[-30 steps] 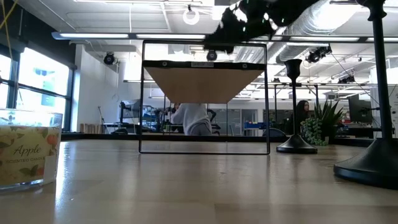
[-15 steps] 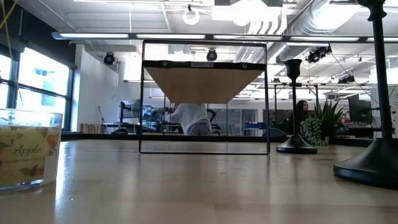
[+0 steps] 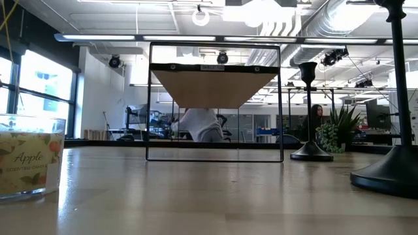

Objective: Pick & Place candle stick holders
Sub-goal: Put the top black candle holder on the shelf

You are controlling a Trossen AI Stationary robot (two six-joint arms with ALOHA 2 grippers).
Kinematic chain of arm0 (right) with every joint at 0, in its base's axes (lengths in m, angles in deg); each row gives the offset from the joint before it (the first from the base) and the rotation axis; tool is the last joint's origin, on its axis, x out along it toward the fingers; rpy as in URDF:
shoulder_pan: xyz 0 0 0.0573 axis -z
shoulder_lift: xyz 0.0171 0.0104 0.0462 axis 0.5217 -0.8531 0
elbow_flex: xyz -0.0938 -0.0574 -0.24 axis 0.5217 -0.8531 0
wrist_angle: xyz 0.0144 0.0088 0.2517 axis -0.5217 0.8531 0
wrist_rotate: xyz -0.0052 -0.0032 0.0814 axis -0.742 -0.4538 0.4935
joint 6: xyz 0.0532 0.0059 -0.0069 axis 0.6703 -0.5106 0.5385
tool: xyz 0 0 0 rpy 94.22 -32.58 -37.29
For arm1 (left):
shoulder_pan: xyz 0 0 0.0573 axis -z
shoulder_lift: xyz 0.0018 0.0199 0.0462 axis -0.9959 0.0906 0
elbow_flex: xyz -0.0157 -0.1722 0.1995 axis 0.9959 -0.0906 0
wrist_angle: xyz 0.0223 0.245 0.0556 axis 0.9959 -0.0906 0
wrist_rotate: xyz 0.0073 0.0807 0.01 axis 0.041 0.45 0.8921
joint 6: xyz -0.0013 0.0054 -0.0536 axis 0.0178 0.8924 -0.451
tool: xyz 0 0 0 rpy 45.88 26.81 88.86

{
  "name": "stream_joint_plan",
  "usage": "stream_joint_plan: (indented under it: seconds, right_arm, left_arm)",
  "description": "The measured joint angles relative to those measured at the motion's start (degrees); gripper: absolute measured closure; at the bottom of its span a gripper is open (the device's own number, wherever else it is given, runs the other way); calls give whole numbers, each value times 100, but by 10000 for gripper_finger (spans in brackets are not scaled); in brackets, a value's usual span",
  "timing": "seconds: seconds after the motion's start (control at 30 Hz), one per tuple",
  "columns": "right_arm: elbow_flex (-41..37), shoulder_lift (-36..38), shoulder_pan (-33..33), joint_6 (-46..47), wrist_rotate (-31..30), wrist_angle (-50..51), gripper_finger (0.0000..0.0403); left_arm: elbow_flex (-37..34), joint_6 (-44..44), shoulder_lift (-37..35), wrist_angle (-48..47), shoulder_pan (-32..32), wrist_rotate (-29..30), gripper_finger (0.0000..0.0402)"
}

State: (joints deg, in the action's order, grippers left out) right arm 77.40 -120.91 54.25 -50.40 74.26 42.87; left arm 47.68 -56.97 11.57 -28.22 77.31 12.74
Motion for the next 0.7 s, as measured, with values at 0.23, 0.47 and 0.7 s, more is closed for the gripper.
stream_joint_plan:
  seconds: [0.23, 0.47, 0.7]
  right_arm:
    - [-462, 324, -613, 934, -565, 746, 160]
    - [-1686, 977, -1162, 1890, -1224, 673, 160]
    - [-3358, 1655, -1804, 2559, -2095, -702, 160]
  left_arm:
    - [-2, -262, 244, -38, 0, -575, 115]
    - [-2, -606, 428, -23, 1, -850, 115]
    - [-2, -749, 558, 71, 1, -919, 115]
